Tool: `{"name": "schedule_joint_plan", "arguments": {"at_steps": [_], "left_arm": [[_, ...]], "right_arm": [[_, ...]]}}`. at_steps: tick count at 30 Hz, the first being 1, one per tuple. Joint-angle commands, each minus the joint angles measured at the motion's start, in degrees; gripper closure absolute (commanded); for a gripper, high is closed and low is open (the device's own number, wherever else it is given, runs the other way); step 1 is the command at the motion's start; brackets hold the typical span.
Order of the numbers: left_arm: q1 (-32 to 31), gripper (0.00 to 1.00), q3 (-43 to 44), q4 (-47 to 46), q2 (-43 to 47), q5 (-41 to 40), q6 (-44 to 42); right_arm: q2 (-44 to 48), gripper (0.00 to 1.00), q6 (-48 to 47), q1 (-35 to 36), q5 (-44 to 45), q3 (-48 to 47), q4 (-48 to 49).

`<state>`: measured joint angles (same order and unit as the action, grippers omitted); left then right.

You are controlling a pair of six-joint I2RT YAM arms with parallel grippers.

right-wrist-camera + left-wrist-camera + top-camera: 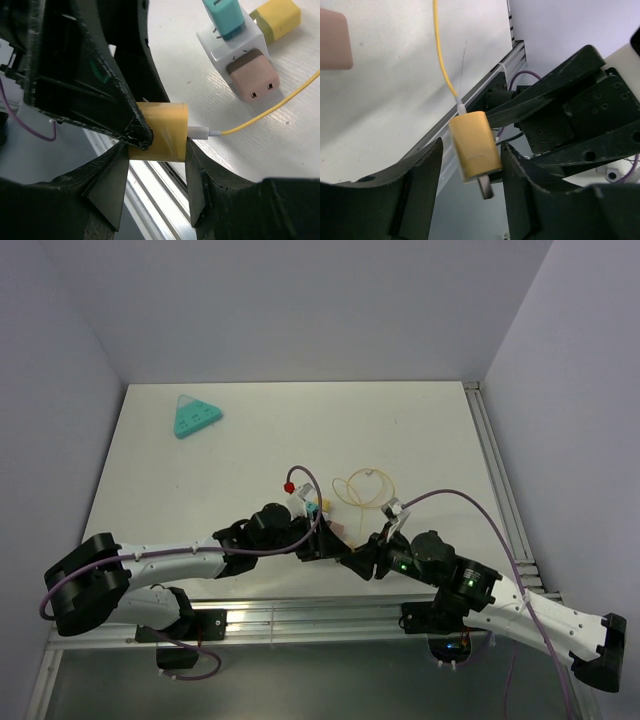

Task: Insert the plug

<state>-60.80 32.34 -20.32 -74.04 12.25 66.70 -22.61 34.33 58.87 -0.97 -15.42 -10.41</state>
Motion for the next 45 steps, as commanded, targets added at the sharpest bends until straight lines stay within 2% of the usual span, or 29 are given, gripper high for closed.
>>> {"name": "schedule_joint_plan", "arguments": {"at_steps": [1, 4, 7, 9, 11, 14, 15, 18, 24, 28, 32, 36, 45], "left_arm": [[0.68, 0.46, -2.36, -6.13, 0.91, 2.25, 2.29], [1.12, 0.48, -3.86, -7.37, 2.23, 2.08, 2.30], [1.12, 0.59, -3.42, -7.19, 2.32, 3.47, 1.68], [1.12, 0.76, -3.77, -8.94, 2.06, 5.05, 1.68], [1.20, 1.00, -3.69, -10.88, 1.71, 7.60, 0.63], [1.21, 1.00, -4.47, -11.32, 3.11, 8.23, -1.74], [1.21, 1.00, -5.00, -11.24, 3.98, 7.71, -2.27], [1.38, 0.99, -7.11, -9.84, 8.72, 5.33, -4.64], [1.91, 1.00, -8.34, -4.12, 17.96, 1.99, -10.97], [1.91, 1.00, -8.69, -3.24, 22.53, 2.95, -14.74], [2.00, 1.00, -7.99, -3.85, 23.59, 6.64, -17.30], [1.91, 1.00, -7.55, -5.96, 23.50, 11.91, -19.23], [2.00, 0.99, -7.38, -9.39, 22.98, 18.69, -20.11]], "right_arm": [[1.60, 1.00, -1.63, 0.63, -0.61, -2.33, 4.26], [1.69, 1.00, -1.72, 0.81, -0.35, -2.16, 4.17], [1.78, 1.00, -1.98, 0.89, -0.52, -1.90, 5.49], [1.43, 1.00, -2.07, 0.89, -0.79, -1.89, 6.63], [0.38, 0.99, -1.28, 0.89, -0.44, -2.42, 6.72], [-1.90, 0.67, 0.03, 0.89, 0.18, -4.61, 4.45], [-2.69, 0.48, 0.39, 0.89, 0.44, -5.31, 2.18], [-4.72, 0.36, 1.62, 0.89, 0.88, -8.04, -3.27], [0.46, 0.35, 5.48, 0.81, 1.24, -9.45, -7.34], [1.69, 0.38, 6.37, 0.89, -3.94, -9.98, -6.38], [2.40, 0.38, 7.77, 0.81, -10.96, -9.28, -1.90], [1.61, 0.38, 8.56, 0.81, -14.14, -8.93, 2.05], [-1.03, 0.35, 9.36, -0.77, -16.52, -8.57, 5.84]]}}
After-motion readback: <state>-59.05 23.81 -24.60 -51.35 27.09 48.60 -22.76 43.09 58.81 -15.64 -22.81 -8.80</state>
